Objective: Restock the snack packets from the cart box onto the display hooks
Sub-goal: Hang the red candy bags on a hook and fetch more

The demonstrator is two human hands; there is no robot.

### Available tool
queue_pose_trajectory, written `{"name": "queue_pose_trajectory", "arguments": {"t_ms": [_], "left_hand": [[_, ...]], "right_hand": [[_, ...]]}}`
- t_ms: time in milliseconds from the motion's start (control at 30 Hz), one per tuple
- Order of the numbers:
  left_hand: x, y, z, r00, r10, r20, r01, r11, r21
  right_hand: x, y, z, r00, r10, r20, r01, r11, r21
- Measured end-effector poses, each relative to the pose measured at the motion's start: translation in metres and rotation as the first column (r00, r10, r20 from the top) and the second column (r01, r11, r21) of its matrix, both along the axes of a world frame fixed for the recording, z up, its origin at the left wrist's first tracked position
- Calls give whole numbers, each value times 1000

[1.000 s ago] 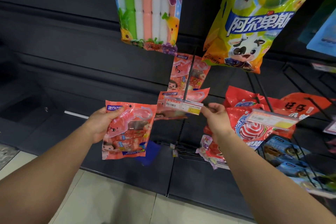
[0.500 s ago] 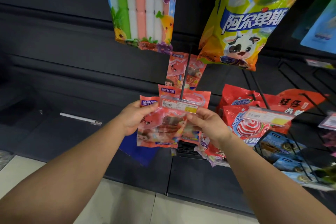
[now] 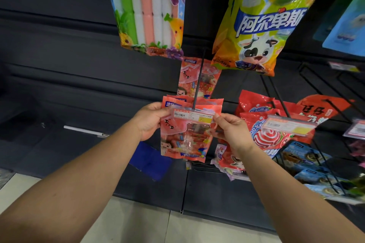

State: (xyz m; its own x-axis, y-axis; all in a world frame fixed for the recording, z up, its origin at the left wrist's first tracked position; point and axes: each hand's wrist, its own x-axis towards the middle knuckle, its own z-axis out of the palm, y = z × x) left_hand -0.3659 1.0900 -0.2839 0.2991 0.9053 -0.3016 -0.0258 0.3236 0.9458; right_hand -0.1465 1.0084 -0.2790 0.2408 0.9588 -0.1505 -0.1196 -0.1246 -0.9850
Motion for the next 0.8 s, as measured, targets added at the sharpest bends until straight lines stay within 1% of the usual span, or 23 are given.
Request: {"name": "queue_pose_trajectory", "arguments": {"t_ms": [167, 267, 400, 567, 633, 700, 800], "left_hand": [[2, -1, 3, 1000, 4, 8, -4, 1000, 7], [5, -1, 5, 1000, 4, -11, -4, 1000, 12], [8, 5, 4, 996, 51, -69, -50, 999, 9], [6, 20, 11, 974, 94, -205, -82, 994, 67], [9, 26, 18, 970, 110, -218, -92, 992, 90], [12, 29, 24, 968, 89, -235, -62, 991, 118], [10, 30, 27, 960, -41, -278, 77, 990, 118]], "right_hand": [[0, 0, 0, 997, -53, 50, 51, 998, 41], [2, 0, -1, 994, -98, 42, 97, 995, 30], [0, 7, -2, 987, -116, 113, 119, 993, -19], [0, 27, -1, 965, -191, 179, 207, 975, -79], [-1, 39, 0, 954, -241, 180, 262, 960, -100], [0, 50, 0, 944, -275, 183, 297, 949, -106], [1, 61, -6, 948, -231, 220, 258, 961, -102]]}}
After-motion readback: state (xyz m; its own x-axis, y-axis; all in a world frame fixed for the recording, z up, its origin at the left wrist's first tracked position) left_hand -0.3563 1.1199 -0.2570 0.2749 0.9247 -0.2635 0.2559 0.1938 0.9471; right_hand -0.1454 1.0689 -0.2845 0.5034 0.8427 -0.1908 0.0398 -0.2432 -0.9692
